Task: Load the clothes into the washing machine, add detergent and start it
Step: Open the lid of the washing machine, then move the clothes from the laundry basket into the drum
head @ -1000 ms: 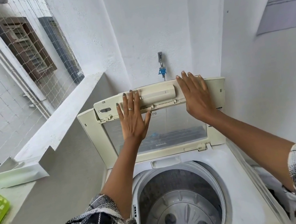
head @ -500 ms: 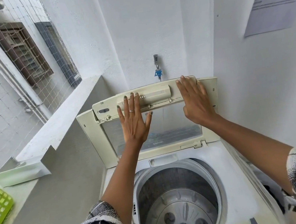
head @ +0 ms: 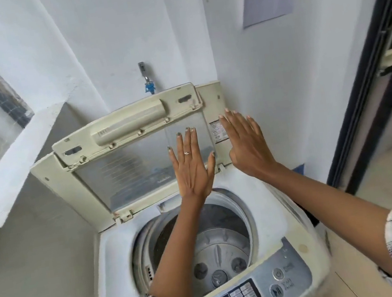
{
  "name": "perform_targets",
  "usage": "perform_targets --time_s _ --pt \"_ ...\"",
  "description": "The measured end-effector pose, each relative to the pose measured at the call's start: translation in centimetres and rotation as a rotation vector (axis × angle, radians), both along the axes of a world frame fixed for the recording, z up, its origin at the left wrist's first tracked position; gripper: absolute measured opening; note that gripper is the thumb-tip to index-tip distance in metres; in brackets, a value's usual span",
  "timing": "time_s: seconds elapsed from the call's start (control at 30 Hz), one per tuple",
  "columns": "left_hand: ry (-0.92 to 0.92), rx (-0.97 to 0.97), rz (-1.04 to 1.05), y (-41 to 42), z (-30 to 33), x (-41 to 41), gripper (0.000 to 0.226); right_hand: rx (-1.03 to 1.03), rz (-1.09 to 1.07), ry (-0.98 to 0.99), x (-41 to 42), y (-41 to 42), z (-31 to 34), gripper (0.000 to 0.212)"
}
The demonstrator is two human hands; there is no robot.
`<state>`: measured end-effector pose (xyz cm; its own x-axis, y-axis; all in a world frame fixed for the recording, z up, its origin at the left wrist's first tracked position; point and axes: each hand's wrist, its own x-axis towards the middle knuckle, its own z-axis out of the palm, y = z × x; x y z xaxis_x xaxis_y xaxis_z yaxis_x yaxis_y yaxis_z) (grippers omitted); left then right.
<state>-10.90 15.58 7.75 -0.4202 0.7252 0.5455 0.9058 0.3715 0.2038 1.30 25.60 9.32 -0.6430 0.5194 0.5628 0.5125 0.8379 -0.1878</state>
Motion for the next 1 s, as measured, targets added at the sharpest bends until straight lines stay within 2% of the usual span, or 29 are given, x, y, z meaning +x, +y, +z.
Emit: perform_targets --time_s 0.33,0.63,0.8,1.0 --pt "-0.145 -0.064 -0.129 7.3 -4.0 11.9 0.066 -0.103 -0.104 -0.044 11.0 6.6 -4.7 0.074" --pt "-0.392 -0.151 -0.14 16.2 -9.3 26.2 0.067 -0.238 -0.097 -0.176 24.9 16.3 -11.7 0.071" --pt "-0.525 -0.32 -0.078 16.9 -14.2 30.1 0.07 -0.339 -0.101 -0.24 28.0 18.8 -16.0 0.067" --pt "-0.64 -0.577 0.018 18.1 -19.9 29.1 0.071 -0.466 -0.043 -0.373 26.8 20.4 -20.9 0.071"
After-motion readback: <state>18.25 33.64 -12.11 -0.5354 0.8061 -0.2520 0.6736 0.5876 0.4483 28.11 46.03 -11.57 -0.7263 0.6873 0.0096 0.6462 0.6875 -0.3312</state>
